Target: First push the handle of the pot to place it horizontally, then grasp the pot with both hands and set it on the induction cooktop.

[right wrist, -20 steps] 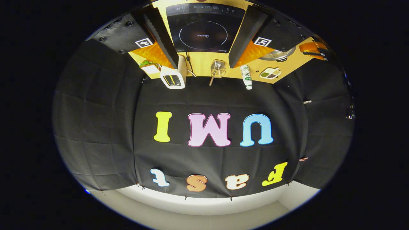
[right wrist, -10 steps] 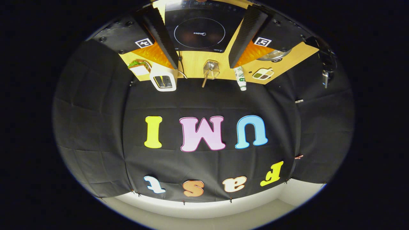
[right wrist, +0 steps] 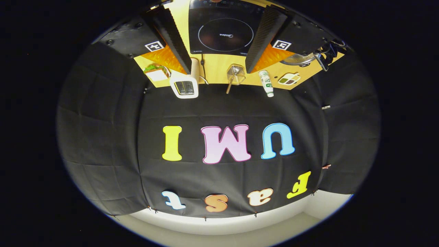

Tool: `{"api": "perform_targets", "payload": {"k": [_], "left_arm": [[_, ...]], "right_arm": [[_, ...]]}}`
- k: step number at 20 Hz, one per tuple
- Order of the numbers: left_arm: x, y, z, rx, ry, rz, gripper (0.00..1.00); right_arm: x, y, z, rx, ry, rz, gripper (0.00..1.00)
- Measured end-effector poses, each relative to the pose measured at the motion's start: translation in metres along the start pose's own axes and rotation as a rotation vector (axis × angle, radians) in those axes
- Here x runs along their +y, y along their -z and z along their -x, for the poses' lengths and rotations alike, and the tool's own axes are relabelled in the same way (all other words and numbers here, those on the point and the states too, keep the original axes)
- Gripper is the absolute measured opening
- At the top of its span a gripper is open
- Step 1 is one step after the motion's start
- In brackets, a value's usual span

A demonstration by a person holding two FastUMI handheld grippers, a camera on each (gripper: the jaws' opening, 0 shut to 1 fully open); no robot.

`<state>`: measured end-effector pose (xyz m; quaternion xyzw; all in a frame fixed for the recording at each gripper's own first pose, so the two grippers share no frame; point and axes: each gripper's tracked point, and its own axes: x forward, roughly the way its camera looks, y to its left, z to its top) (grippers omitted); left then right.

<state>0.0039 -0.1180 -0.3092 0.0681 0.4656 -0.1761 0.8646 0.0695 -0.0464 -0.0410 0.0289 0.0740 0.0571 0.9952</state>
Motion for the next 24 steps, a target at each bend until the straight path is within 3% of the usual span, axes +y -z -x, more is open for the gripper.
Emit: {"api": "perform_targets", "payload": {"k": [9,17,24], "left_arm": [[-0.014,-0.021,-0.022,0.036,0.0,-0.089,0.05],[-0.015,-0.054,-0.038,0.012,0.0,-0.02,0.05],[-0.014,-0.085,-0.053,-0.013,-0.005,-0.043,0.05]], "right_arm": [[-0.031,-0.001,0.011,-0.019,0.057,0.02,0.97],[-0.048,0.004,0.012,-0.001,0.086,0.004,0.97],[-0.057,0.006,0.012,0.006,0.106,0.007,0.97]]}}
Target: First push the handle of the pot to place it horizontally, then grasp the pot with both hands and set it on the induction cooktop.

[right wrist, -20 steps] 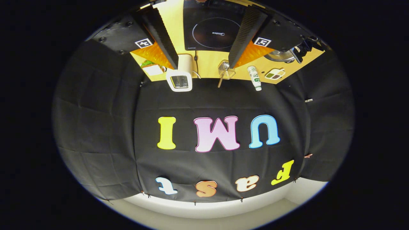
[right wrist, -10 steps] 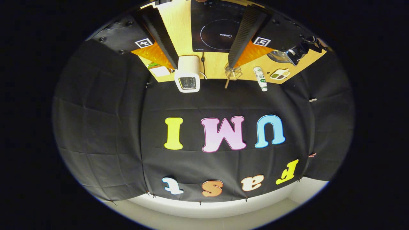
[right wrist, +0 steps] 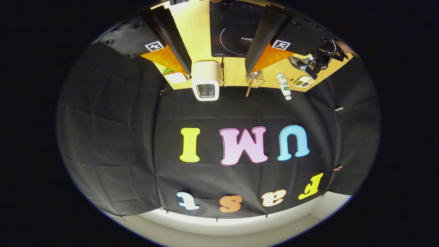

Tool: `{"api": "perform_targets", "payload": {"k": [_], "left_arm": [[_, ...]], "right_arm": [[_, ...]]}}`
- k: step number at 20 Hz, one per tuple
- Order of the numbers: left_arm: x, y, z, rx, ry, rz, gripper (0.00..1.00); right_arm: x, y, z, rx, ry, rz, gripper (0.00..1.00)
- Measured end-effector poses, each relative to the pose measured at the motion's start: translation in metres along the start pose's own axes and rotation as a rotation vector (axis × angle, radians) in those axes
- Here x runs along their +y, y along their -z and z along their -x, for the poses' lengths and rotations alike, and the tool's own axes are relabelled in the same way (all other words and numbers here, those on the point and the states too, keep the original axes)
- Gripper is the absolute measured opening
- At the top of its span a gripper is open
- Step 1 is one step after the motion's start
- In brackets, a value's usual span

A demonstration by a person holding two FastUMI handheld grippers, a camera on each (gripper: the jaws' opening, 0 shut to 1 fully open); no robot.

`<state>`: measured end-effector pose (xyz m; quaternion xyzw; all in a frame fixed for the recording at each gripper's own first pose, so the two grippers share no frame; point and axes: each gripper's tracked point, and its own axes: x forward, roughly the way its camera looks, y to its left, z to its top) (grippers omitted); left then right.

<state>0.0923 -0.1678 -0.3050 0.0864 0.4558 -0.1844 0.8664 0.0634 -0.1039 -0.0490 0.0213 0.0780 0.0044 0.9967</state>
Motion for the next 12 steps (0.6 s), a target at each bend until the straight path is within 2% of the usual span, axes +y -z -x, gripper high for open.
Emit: {"api": "perform_targets", "payload": {"k": [12], "left_arm": [[0.009,-0.03,-0.015,-0.032,-0.007,-0.002,0.05]], "right_arm": [[-0.024,0.002,0.001,0.006,0.074,-0.016,0.97]]}}
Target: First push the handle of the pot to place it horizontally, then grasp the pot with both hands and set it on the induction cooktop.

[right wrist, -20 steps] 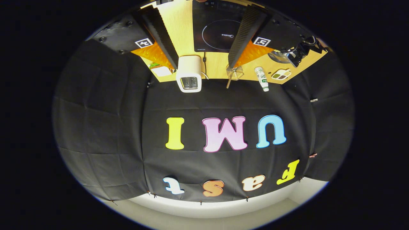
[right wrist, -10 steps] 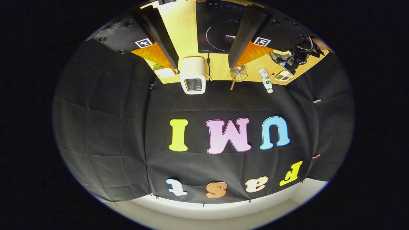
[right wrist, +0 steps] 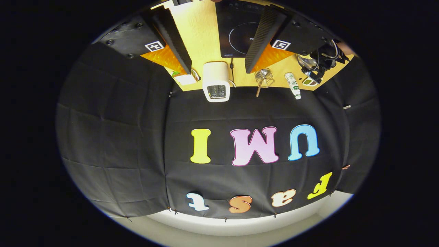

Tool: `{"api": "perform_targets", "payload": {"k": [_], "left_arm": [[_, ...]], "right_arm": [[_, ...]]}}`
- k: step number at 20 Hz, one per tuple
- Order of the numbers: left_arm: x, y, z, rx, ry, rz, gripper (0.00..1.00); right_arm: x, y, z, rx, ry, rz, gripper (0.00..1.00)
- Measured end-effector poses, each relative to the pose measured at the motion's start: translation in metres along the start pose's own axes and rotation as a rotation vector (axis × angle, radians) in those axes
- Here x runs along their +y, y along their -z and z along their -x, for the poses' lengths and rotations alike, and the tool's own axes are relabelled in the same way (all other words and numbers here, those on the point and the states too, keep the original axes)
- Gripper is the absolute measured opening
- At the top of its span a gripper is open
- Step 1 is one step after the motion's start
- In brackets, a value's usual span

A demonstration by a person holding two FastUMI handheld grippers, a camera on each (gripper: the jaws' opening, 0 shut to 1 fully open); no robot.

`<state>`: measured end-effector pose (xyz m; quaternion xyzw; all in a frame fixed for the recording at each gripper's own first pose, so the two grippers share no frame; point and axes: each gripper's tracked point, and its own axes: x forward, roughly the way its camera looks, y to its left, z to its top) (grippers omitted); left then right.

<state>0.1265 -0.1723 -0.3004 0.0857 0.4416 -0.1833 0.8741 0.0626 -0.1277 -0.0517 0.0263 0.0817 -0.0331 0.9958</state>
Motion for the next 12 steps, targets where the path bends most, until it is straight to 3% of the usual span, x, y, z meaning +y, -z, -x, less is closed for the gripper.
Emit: {"api": "perform_targets", "payload": {"k": [12], "left_arm": [[0.01,-0.02,-0.012,-0.044,-0.041,0.058,0.05]], "right_arm": [[-0.002,0.006,-0.006,0.014,-0.034,0.02,0.97]]}}
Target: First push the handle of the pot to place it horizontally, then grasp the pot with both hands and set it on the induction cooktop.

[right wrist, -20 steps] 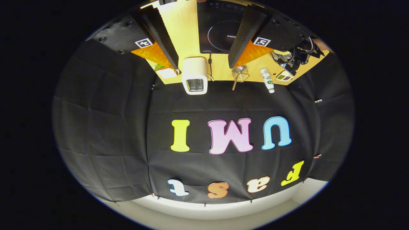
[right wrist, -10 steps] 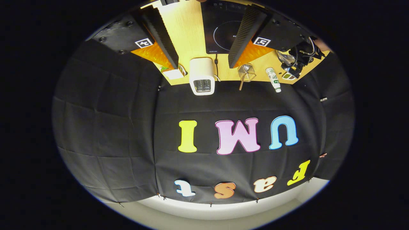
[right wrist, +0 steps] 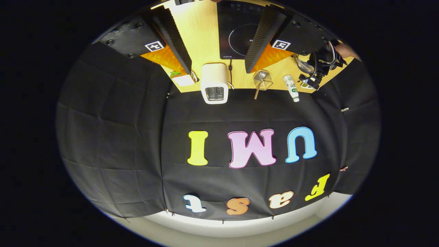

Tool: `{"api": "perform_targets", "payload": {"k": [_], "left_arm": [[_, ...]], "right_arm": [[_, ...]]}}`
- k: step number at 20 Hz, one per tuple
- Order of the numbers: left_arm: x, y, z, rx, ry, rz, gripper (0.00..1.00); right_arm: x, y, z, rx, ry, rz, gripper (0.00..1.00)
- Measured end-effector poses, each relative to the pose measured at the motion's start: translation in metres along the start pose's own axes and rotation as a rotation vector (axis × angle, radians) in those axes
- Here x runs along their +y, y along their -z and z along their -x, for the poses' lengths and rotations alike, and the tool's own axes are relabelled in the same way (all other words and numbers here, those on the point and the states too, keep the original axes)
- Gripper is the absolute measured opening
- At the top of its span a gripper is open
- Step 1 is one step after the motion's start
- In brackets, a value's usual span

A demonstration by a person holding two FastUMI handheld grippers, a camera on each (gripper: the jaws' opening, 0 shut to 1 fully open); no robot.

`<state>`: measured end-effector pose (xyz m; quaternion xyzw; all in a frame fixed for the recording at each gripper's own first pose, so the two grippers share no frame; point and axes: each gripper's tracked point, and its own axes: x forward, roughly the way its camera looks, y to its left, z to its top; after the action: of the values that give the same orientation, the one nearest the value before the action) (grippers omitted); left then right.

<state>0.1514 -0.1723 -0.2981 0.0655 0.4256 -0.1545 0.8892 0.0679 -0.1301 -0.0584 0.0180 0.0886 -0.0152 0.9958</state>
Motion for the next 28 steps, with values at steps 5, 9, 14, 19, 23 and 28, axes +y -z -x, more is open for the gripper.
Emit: {"api": "perform_targets", "payload": {"k": [5,9,14,19,23,28], "left_arm": [[-0.001,-0.002,0.021,-0.042,-0.04,0.098,0.05],[0.002,-0.018,0.061,-0.137,-0.083,0.219,0.05],[0.041,-0.05,0.127,-0.334,-0.144,0.37,0.27],[0.123,-0.043,0.182,-0.432,-0.239,0.473,0.8],[0.202,-0.015,0.194,-0.438,-0.288,0.509,0.95],[0.271,0.009,0.184,-0.423,-0.217,0.463,0.96]], "right_arm": [[-0.013,0.007,-0.023,0.019,-0.027,-0.008,0.98],[-0.002,0.031,-0.046,0.075,-0.112,-0.022,0.98],[0.026,0.065,-0.068,0.182,-0.182,-0.041,0.99],[0.082,0.064,-0.078,0.207,-0.238,-0.058,0.99],[0.149,0.072,-0.078,0.285,-0.276,-0.089,0.99],[0.232,0.101,-0.075,0.445,-0.283,-0.185,0.99]]}}
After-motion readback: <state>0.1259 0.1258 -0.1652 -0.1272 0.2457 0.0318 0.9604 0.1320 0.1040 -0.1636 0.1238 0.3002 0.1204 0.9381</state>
